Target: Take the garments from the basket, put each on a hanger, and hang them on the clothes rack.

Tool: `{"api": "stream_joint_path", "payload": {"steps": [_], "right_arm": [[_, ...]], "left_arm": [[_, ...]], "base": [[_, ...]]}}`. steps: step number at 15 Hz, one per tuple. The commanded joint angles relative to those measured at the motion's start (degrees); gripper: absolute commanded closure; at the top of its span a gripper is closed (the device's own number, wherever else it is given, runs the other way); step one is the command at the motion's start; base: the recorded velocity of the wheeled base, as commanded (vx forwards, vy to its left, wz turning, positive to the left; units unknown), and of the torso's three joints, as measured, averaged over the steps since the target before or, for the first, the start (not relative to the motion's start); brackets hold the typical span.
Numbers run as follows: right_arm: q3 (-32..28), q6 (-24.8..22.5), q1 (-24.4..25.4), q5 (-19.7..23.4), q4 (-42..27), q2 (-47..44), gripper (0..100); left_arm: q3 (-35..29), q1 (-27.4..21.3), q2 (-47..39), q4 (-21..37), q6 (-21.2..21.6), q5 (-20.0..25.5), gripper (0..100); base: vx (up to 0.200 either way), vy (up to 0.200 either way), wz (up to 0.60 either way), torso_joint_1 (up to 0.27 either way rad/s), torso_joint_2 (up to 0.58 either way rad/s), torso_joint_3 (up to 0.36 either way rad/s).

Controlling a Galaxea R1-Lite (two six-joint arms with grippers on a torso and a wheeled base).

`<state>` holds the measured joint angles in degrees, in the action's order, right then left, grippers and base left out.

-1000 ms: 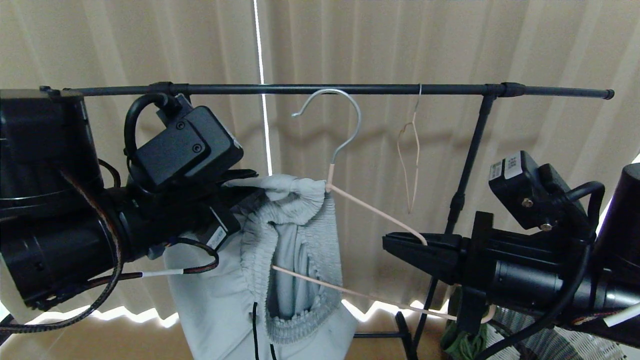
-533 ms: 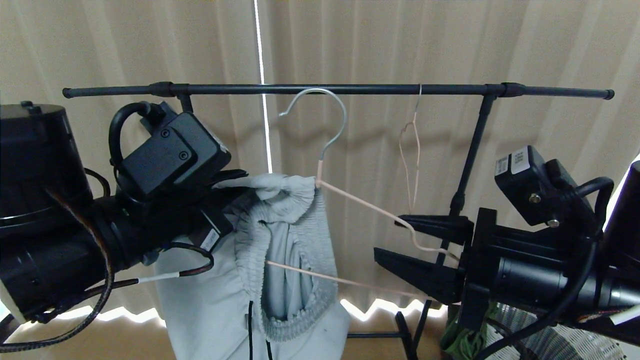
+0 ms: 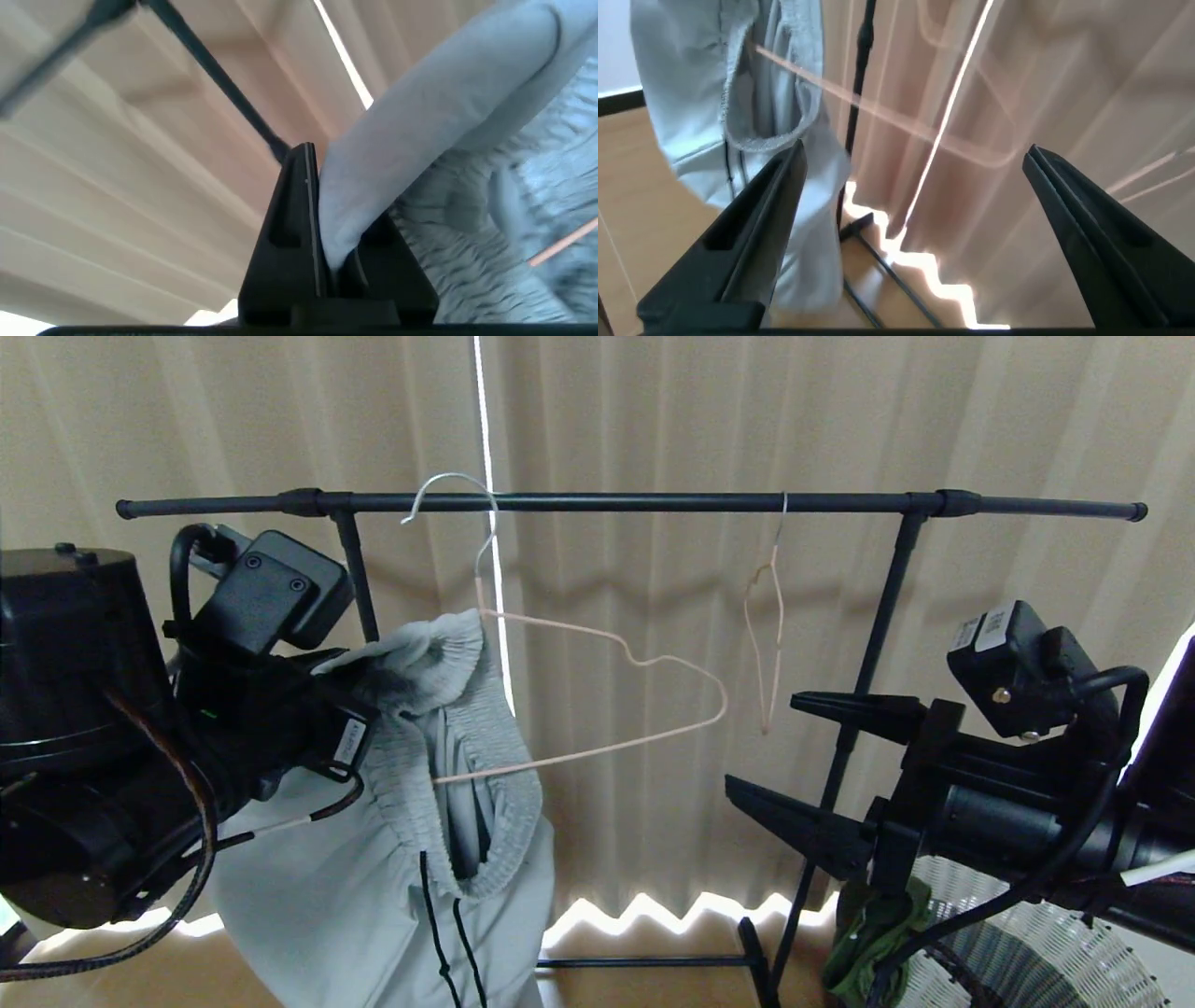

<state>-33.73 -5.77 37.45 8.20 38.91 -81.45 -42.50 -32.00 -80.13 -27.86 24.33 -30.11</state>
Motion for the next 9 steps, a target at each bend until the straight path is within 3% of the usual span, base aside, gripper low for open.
{"api": "stream_joint_path", "payload": {"steps": [1, 3, 6, 9], "right_arm": [[0.4, 0.0, -0.1, -0.1, -0.1, -0.1, 0], [1.1, 0.1, 0.0, 0.0, 0.0, -0.2, 0], [1.4, 0.9, 1.4, 0.1, 0.0, -1.3, 0], [0.7, 3.2, 3.7, 0.1, 0.1, -2.6, 0]], "left_arm": [[-0.6, 0.0, -0.9, -0.1, -4.8, -0.2, 100], [-2.8, -0.3, -1.7, -0.1, -11.2, -0.2, 100], [-6.8, -2.1, -3.0, -0.4, -17.6, 0.5, 100], [-8.0, -6.1, -2.8, -0.4, -19.1, 0.6, 100]], "base": [[0.000, 0.000, 0.00, 0.000, 0.00, 0.000], [0.000, 0.000, 0.00, 0.000, 0.00, 0.000], [0.000, 0.000, 0.00, 0.000, 0.00, 0.000], [0.000, 0.000, 0.00, 0.000, 0.00, 0.000]]}}
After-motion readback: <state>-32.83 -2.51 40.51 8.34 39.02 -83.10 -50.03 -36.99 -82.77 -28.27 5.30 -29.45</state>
